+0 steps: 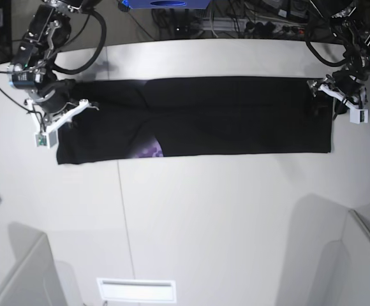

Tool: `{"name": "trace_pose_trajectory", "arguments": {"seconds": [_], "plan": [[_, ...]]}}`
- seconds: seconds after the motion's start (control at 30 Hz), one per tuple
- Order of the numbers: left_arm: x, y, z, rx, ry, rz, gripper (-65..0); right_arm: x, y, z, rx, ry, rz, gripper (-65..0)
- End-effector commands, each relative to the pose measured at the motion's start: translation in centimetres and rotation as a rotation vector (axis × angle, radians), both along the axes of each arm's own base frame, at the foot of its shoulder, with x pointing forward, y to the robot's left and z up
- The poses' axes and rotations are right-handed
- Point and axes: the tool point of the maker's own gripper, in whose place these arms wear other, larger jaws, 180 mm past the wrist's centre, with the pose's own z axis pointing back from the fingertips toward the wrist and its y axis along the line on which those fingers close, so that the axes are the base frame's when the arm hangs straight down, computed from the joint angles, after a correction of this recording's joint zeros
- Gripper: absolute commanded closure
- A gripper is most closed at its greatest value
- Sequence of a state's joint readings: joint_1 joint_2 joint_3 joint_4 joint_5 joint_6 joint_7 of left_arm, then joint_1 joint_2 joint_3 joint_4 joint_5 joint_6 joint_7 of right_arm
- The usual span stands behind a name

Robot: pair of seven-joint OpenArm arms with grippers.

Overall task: Fold the T-shirt properly
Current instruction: 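Lower both grippers onto the ends of the folded black strip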

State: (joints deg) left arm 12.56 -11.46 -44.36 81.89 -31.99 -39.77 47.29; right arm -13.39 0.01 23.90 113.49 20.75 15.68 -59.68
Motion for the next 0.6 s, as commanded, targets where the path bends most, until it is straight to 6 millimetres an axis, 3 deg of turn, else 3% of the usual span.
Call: {"name": "trace_pose_trajectory", "arguments": {"seconds": [0.0,0.13,0.23,0.3,0.4,0.57], "plan": [[-0.4,0.2,-0.2,0.012,0.028,-0.016,-57.1,0.7,-0.2,1.0,-0.009,-0.044,0.006,0.0],[-0.6,0.2,-0.4,0.006,0.034,-0.013,-35.5,0.7,-0.2,1.0,-0.009,-0.046,0.006,0.0],[-1.3,0.2,-1.6,-0.020,0.067,0.002,-23.9,0.7,-0.1,1.1,-0.004,-0.048,0.007,0.0],[-1.6,0.2,-2.3,-0.036,0.083,0.011,-16.3,0.8,0.4,1.3,0.038,-0.057,0.014,0.0],[-1.0,0.5,-2.5,-0.055,0.076,0.031,0.0,0.2,1.8,1.5,0.126,-0.070,0.036,0.0],[0.1,2.3,-1.5,-0.022,0.061,0.029,0.0,-0.3,3.0,1.6,0.210,-0.077,0.051,0.0]]}}
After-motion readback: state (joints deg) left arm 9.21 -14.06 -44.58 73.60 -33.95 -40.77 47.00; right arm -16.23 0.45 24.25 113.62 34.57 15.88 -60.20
